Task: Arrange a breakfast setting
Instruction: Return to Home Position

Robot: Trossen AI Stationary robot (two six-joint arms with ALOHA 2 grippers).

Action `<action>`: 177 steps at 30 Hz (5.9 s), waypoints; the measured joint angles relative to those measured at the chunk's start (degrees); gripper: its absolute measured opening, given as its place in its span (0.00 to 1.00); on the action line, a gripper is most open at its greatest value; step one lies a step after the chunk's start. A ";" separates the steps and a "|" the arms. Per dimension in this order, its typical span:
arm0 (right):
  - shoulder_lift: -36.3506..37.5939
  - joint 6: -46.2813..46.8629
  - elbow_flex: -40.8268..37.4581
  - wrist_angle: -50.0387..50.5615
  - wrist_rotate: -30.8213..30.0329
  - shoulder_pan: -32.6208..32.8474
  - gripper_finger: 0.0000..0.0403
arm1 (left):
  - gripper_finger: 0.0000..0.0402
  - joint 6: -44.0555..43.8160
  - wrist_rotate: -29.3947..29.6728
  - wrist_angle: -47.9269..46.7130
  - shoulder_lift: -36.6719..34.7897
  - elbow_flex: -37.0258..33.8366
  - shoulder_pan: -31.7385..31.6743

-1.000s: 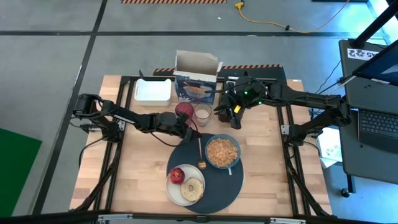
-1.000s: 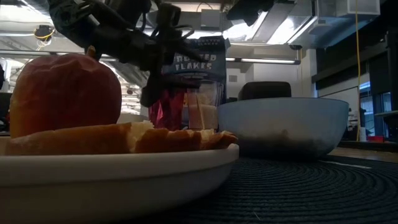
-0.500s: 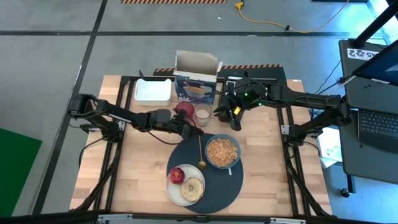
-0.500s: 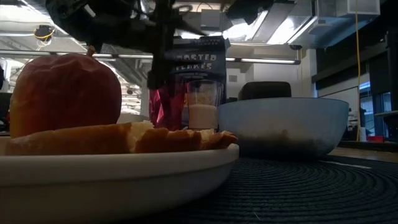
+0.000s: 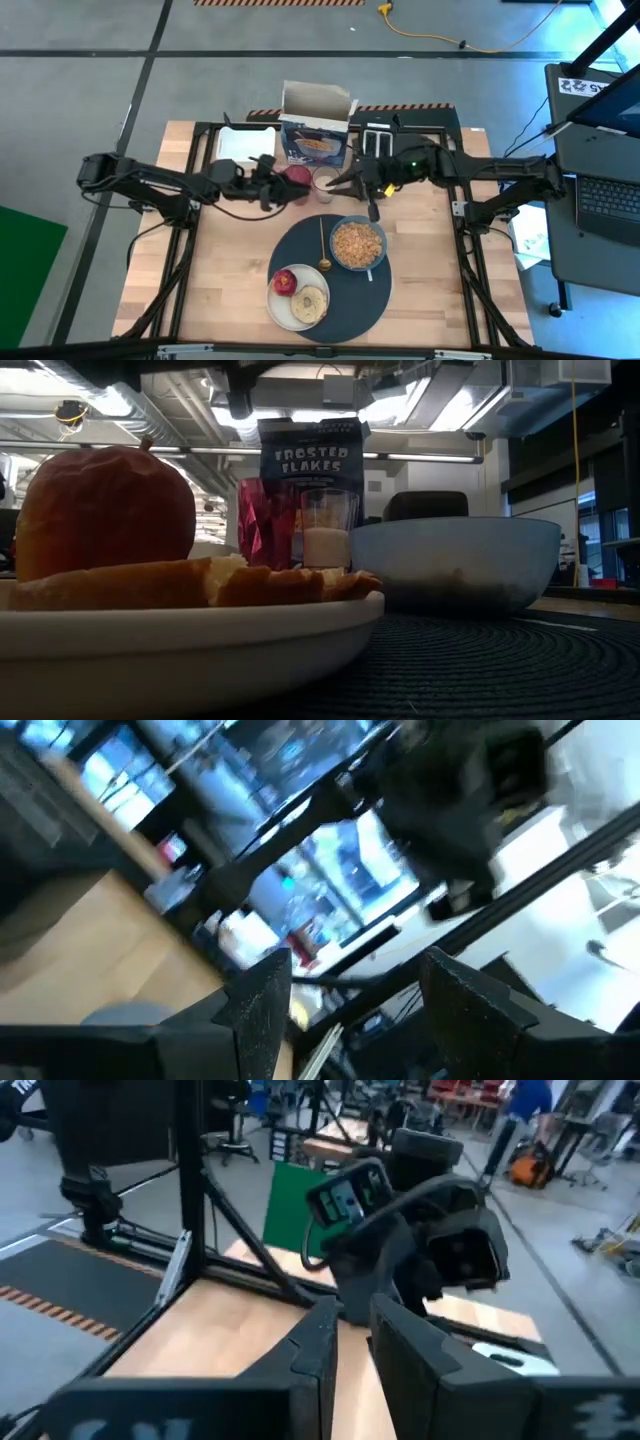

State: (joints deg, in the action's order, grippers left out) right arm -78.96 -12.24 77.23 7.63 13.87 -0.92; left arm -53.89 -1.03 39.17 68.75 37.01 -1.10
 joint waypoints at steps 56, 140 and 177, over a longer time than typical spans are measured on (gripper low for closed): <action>69.59 -0.01 -37.51 -1.81 -43.86 12.21 0.17 | 0.52 23.04 13.79 -37.86 -56.99 -2.52 -7.52; 78.38 18.87 -76.54 -10.62 -6.79 -5.84 0.09 | 0.02 28.99 1.02 -38.92 -66.42 -36.44 -3.26; 76.24 2.76 -76.48 -7.97 -14.29 -5.85 0.04 | 0.02 28.97 0.95 -38.79 -66.42 -36.44 -3.26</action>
State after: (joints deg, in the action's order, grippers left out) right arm -2.72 -9.47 0.75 -0.34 -0.43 -6.76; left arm -24.93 -0.08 0.38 2.33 0.58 -4.36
